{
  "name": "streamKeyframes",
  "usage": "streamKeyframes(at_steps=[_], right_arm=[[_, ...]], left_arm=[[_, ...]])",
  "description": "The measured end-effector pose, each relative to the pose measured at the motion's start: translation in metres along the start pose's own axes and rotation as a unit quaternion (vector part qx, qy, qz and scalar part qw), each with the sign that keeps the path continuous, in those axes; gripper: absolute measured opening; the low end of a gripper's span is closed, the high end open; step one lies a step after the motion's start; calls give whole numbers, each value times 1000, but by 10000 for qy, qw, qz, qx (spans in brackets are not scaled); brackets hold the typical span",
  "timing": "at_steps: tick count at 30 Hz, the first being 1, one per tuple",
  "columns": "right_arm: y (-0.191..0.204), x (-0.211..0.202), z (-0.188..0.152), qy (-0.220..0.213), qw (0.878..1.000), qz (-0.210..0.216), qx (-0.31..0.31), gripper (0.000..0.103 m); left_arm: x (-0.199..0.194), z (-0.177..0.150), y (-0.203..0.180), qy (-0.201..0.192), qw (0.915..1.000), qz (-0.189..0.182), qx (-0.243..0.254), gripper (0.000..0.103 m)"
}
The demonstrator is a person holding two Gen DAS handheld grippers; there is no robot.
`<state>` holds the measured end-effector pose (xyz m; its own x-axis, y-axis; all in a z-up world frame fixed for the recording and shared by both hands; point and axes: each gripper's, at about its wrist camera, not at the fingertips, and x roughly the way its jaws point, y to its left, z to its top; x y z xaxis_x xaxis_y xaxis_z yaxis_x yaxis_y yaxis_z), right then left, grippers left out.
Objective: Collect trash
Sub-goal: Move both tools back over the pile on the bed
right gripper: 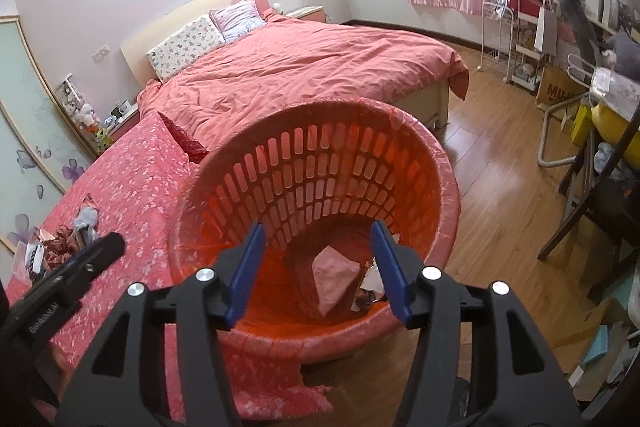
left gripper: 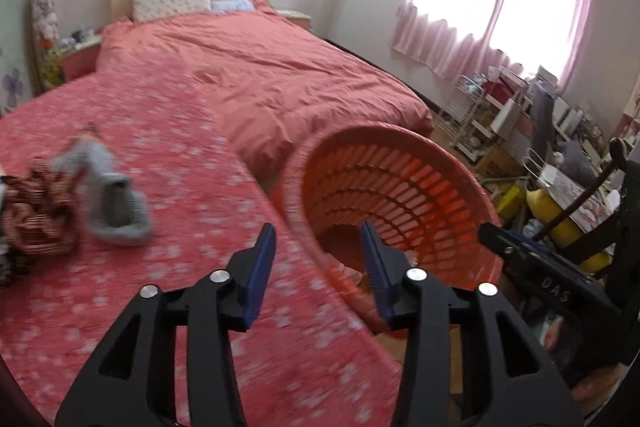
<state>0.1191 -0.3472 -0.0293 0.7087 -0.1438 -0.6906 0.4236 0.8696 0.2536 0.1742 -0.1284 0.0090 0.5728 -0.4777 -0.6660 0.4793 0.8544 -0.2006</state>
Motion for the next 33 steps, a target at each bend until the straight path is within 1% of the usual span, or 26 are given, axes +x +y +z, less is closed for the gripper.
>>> streamKeyframes(at_steps=[4, 9, 10, 11, 12, 15, 19, 24, 26, 27, 29, 33], right_arm=[[21, -15, -6, -52, 9997, 126, -205, 55], [59, -24, -16, -26, 9978, 357, -554, 55], [69, -24, -18, -11, 9970, 418, -644, 55], [79, -24, -21, 7, 9963, 471, -724, 55], [87, -25, -23, 22, 9956, 508, -785, 55], [120, -24, -31, 58, 9922, 687, -1037, 55], [164, -17, -38, 86, 9866, 908, -1349, 55], [214, 4, -41, 165, 9800, 1147, -1619, 55], [234, 17, -40, 218, 9777, 1161, -1738, 55], [241, 21, -41, 223, 9772, 1153, -1768, 55], [254, 34, -37, 261, 9768, 1133, -1798, 55], [276, 59, -29, 329, 9760, 1075, -1864, 55]], left_arm=[[-25, -4, 23, -214, 9991, 376, -42, 50], [-57, -15, 62, -431, 9941, 978, -185, 50], [-62, -17, 69, -456, 9925, 1107, -233, 51], [-69, -19, 81, -484, 9899, 1295, -305, 54], [-72, -21, 89, -512, 9881, 1409, -355, 57], [-88, -26, 120, -592, 9811, 1764, -527, 59], [-104, -29, 161, -635, 9712, 2128, -867, 59], [-116, -32, 202, -680, 9613, 2410, -1149, 62], [-119, -35, 213, -696, 9581, 2490, -1230, 64], [-123, -39, 220, -715, 9567, 2527, -1258, 67], [-126, -39, 228, -750, 9542, 2590, -1295, 69], [-129, -41, 241, -768, 9531, 2584, -1376, 69]])
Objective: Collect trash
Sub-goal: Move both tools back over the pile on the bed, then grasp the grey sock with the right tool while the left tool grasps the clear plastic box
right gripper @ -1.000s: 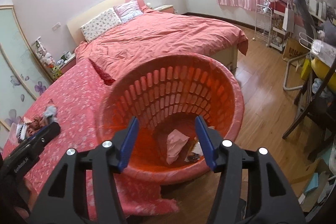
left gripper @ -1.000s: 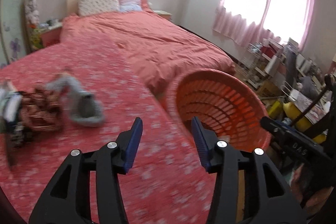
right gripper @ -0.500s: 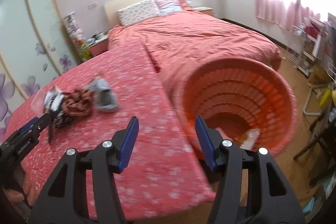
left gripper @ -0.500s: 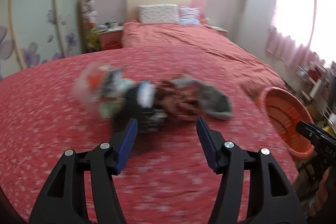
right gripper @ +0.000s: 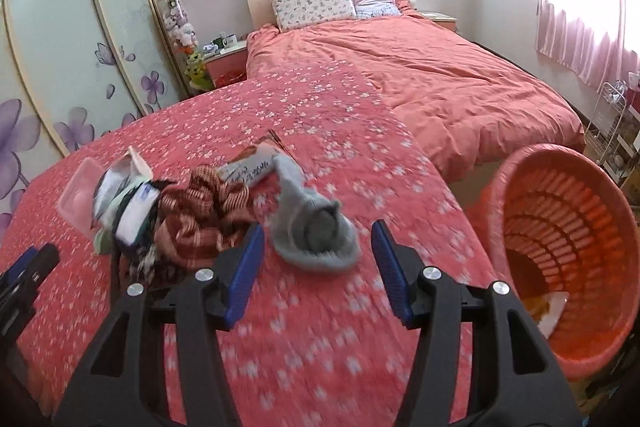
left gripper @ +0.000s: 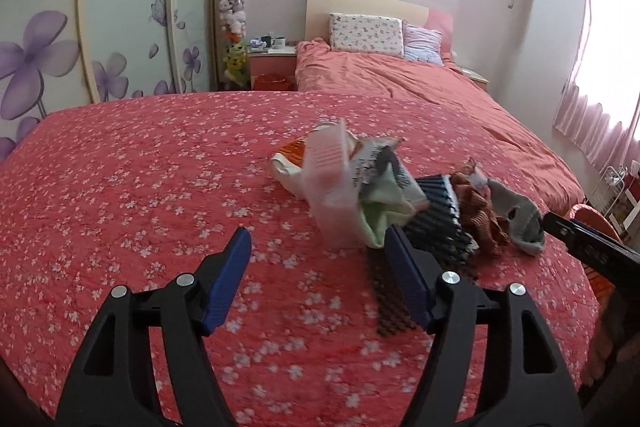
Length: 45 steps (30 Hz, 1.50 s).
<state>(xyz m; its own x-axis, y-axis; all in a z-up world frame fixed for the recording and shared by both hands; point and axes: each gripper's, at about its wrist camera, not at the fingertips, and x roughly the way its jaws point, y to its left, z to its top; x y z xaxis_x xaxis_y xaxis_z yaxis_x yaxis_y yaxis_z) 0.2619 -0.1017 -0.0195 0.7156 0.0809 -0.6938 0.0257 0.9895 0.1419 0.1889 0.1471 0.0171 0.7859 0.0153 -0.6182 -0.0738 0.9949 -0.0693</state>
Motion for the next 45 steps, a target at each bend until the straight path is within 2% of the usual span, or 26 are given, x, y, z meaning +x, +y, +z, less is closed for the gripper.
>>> streamKeyframes(at_steps=[6, 9, 10, 11, 14, 19, 25, 28, 30, 37, 41, 43, 45], right_arm=[[6, 26, 11, 91, 9997, -221, -72, 55], [4, 43, 12, 361, 9989, -258, -115, 54], [4, 49, 9, 476, 9984, -248, -152, 47], [4, 54, 7, 588, 9978, -257, -175, 34], [2, 50, -3, 573, 9982, -136, -134, 16], [-4, 39, -12, 505, 9986, -164, -7, 15], [-7, 30, -19, 531, 9985, -146, -1, 15], [-7, 27, -23, 524, 9985, -178, -27, 15], [-8, 24, -25, 518, 9985, -201, -24, 16], [-12, 18, -26, 485, 9985, -253, 4, 16], [-13, 12, -25, 433, 9987, -272, 16, 16], [-14, 10, -26, 425, 9987, -280, 24, 16], [-15, 7, -27, 424, 9987, -282, 30, 16]], left_arm=[[9, 4, 11, 10, 9999, -71, -115, 70], [12, 4, 14, 1, 9999, -102, -131, 74], [13, 5, 14, 6, 9998, -117, -144, 74], [15, 6, 14, 15, 9998, -119, -158, 74], [20, 10, 16, 48, 9996, -122, -233, 74], [26, 16, 16, 70, 9993, -153, -328, 74], [39, 24, 15, 120, 9994, 0, -319, 74], [47, 26, 24, 253, 9987, -84, -445, 60], [48, 25, 25, 309, 9982, -170, -488, 41], [38, 26, 31, 171, 9988, -27, -461, 28], [26, 28, 36, -25, 9988, 230, -439, 22], [21, 29, 39, -109, 9986, 317, -404, 15], [18, 30, 44, -109, 9986, 300, -433, 4]])
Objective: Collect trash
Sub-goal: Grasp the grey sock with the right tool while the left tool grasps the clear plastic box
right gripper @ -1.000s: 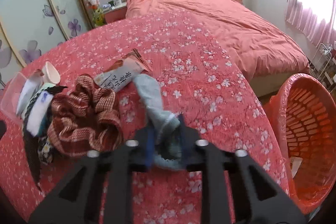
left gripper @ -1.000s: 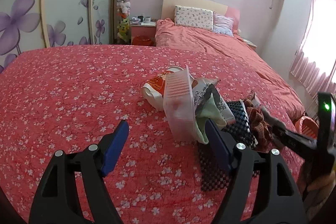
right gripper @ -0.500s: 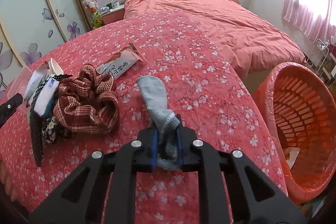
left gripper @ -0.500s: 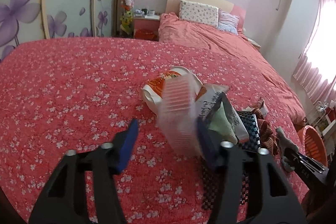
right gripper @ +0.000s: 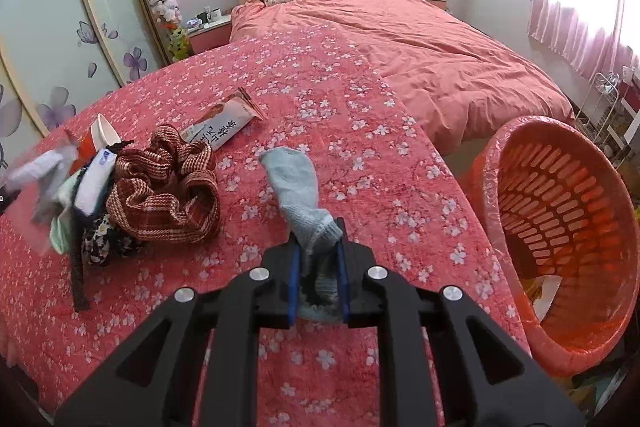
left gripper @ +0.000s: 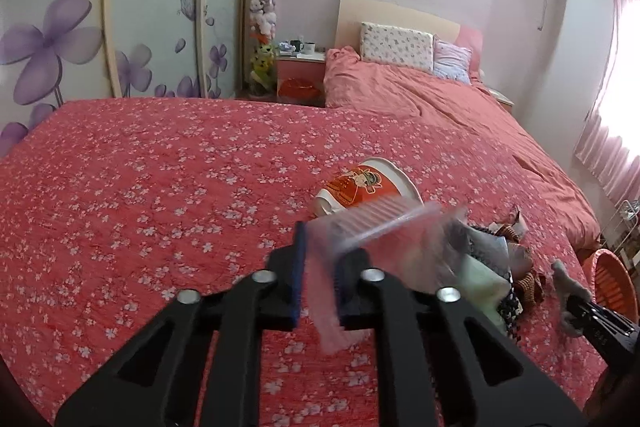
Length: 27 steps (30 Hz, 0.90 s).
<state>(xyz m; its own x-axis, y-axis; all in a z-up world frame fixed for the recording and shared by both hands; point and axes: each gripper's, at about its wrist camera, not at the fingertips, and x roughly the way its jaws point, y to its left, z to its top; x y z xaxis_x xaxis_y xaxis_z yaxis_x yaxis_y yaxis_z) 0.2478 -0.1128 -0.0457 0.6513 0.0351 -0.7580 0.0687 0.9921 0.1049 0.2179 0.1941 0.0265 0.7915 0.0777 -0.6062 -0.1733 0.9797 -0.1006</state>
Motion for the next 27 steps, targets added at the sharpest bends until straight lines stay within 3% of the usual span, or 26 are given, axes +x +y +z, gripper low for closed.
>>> streamKeyframes(at_steps=[14, 27], right_arm=[[-9, -30, -10, -177, 9998, -6, 27, 16], [-34, -76, -23, -470, 9986, -20, 225, 16]], left_arm=[[-28, 7, 16, -193, 9993, 225, -214, 4], [-65, 17, -18, -469, 9988, -110, -81, 4]])
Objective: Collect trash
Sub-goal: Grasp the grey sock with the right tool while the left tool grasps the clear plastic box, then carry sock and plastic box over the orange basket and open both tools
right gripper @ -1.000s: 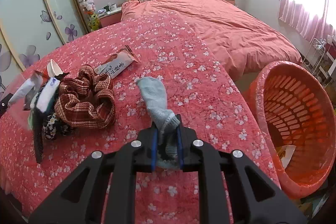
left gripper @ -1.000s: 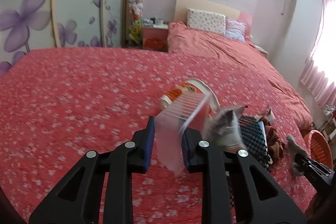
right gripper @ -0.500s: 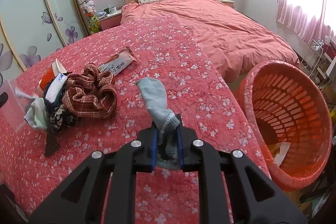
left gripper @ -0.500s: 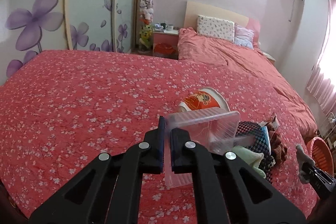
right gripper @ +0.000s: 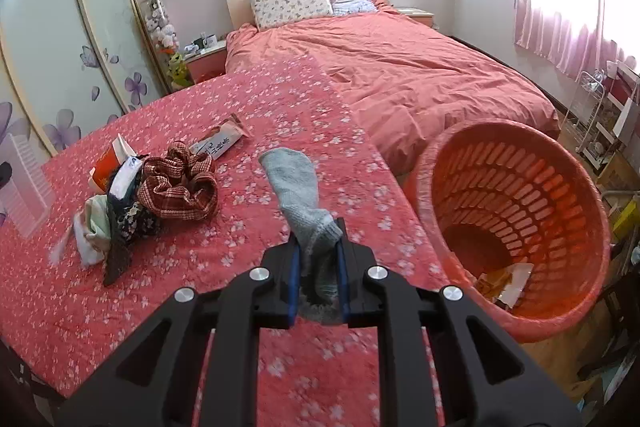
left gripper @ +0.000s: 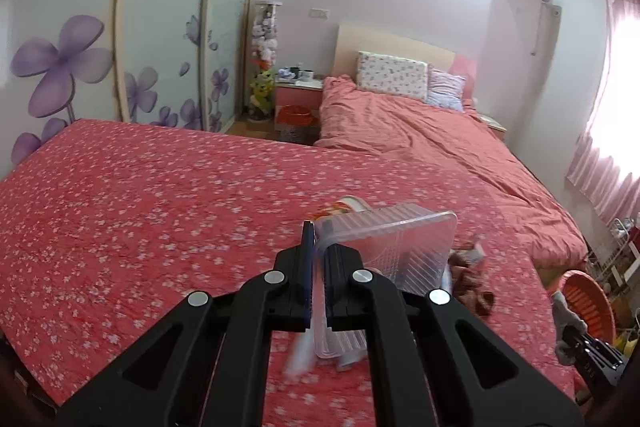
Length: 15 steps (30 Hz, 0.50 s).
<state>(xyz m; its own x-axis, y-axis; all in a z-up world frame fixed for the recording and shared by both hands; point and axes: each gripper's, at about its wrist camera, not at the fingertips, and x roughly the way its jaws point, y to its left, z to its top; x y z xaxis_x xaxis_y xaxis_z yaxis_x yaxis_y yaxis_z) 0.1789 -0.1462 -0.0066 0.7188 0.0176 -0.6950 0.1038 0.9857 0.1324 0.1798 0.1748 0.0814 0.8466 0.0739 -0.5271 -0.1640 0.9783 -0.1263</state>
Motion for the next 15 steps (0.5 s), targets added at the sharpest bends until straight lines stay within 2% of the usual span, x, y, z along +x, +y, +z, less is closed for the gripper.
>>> streamKeyframes(at_steps=[15], right_arm=[[-57, -39, -17, -217, 9986, -189, 439, 16]], left_arm=[[-13, -32, -91, 228, 9947, -864, 505, 4]])
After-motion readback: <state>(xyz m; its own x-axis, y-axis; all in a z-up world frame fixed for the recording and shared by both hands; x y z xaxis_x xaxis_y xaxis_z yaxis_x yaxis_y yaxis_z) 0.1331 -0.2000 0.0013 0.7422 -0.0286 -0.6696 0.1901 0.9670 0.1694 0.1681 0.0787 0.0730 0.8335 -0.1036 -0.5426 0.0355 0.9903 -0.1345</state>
